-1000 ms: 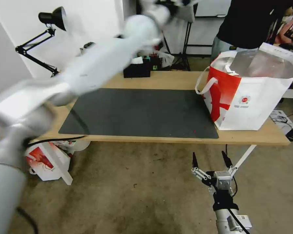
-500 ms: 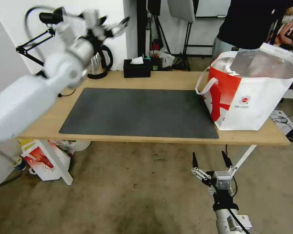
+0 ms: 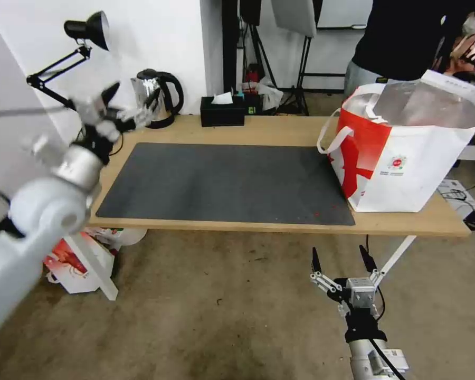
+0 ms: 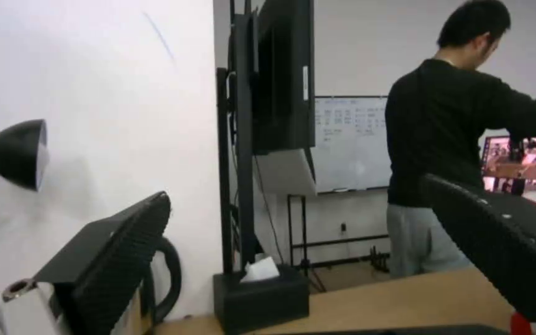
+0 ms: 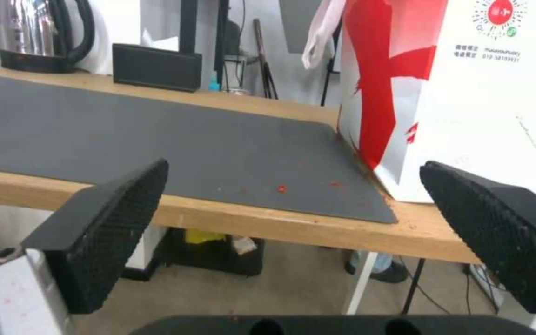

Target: Pick up the trash from the table and place it into the takeout bag.

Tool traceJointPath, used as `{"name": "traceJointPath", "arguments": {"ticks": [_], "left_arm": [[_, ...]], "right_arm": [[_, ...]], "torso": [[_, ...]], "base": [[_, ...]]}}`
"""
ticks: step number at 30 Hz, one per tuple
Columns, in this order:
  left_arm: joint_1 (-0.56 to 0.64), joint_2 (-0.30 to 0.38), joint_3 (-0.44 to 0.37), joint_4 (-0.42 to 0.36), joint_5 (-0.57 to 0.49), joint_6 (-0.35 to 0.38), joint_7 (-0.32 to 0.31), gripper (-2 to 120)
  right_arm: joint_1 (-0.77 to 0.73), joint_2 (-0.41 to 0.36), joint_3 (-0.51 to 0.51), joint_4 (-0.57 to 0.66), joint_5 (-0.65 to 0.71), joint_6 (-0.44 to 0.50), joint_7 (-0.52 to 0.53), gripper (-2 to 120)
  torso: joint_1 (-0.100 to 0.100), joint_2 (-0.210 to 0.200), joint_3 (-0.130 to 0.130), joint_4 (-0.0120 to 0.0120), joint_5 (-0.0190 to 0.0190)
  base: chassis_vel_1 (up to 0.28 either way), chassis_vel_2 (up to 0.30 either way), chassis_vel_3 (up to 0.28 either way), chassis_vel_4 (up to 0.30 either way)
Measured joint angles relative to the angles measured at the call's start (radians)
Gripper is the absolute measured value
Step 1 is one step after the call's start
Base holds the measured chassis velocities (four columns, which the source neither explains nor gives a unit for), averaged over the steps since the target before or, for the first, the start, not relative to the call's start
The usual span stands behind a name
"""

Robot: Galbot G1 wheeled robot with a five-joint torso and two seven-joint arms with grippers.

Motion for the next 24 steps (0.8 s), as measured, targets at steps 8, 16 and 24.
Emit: {"name": "traceJointPath", "arguments": {"ticks": [8,16,24], "left_arm": [[0.236,-0.139,-0.114,-0.131,0.152,-0.016,0.027,100],[0.382,-0.371,-0.173,-0.189,0.326,-0.051,0.080,100],[0.467,-0.531,-0.135,-0.176,0.491,-0.114,0.124,100]], "right_arm": [[0.000,0.000,0.000,0.000,0.000,0.000,0.000,100],[0.000,0.000,0.000,0.000,0.000,0.000,0.000,100],[0.000,0.000,0.000,0.000,0.000,0.000,0.000,100]], "torso": [[0.000,0.000,0.000,0.0002,0.0000],[0.000,0.000,0.000,-0.0001,0.0003],[0.000,0.000,0.000,-0.0003,0.0004]], "base": [[0.000,0.000,0.000,0.000],[0.000,0.000,0.000,0.000],[0.000,0.000,0.000,0.000]]}}
